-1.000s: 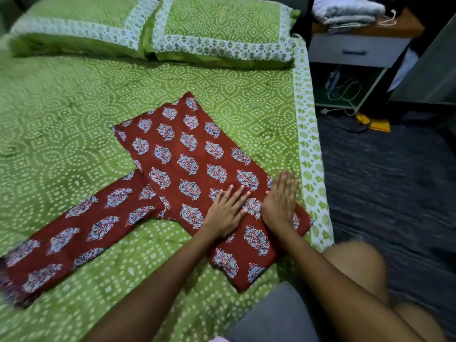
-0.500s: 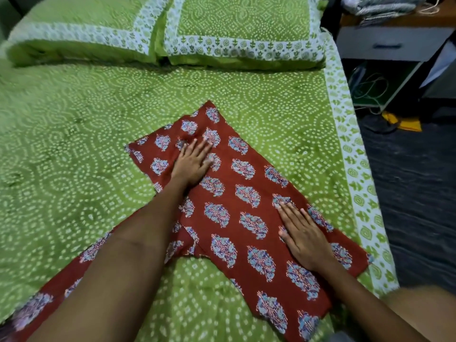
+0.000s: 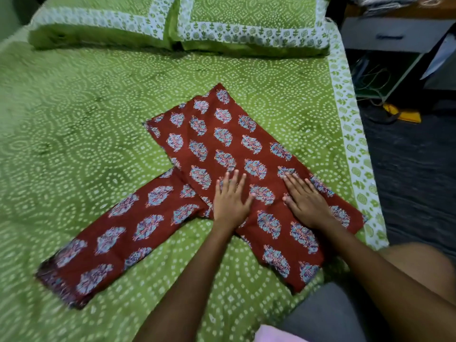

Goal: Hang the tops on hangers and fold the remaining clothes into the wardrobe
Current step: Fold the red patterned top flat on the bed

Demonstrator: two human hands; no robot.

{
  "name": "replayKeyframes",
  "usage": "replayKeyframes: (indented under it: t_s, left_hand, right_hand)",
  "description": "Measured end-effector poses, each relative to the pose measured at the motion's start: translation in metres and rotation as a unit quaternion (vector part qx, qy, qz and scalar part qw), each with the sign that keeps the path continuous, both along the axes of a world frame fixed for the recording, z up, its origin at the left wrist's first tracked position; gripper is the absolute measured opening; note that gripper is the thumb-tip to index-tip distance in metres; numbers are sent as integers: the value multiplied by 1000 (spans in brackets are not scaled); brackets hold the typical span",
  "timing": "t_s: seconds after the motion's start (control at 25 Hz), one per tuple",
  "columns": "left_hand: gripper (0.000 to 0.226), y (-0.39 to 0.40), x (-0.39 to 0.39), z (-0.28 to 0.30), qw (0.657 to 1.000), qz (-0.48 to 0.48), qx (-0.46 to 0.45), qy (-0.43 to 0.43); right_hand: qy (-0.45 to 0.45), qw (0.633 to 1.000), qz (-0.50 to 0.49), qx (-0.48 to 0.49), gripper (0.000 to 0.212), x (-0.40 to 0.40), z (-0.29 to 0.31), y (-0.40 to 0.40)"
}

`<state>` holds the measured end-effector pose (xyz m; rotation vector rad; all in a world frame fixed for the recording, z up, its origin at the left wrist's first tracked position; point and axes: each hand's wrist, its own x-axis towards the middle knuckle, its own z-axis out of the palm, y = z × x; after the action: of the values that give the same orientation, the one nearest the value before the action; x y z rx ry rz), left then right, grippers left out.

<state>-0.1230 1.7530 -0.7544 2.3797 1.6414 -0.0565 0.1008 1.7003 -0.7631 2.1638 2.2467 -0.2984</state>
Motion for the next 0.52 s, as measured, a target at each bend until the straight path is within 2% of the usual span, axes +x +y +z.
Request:
replayKeyframes:
  t_s: [0.16,0.24,0.4,0.52]
  left_hand:
    - [71,17,-73,8,991,124,27,37]
    - [68,22,-106,12,988,148,19,40]
    - [65,-10,-168,10,975,219,43,12]
    - [65,-44,-232,7,946,314,73,8]
  right_hand:
    - [-14,995,-93,-20,81,-10,6,-14]
    - [-30,991,-125,-32,74,-17,8,-23]
    - [-29,987,-145,-66,71,-25,11,-30]
    - [-24,987,-148,-59,71,-24,10,-32]
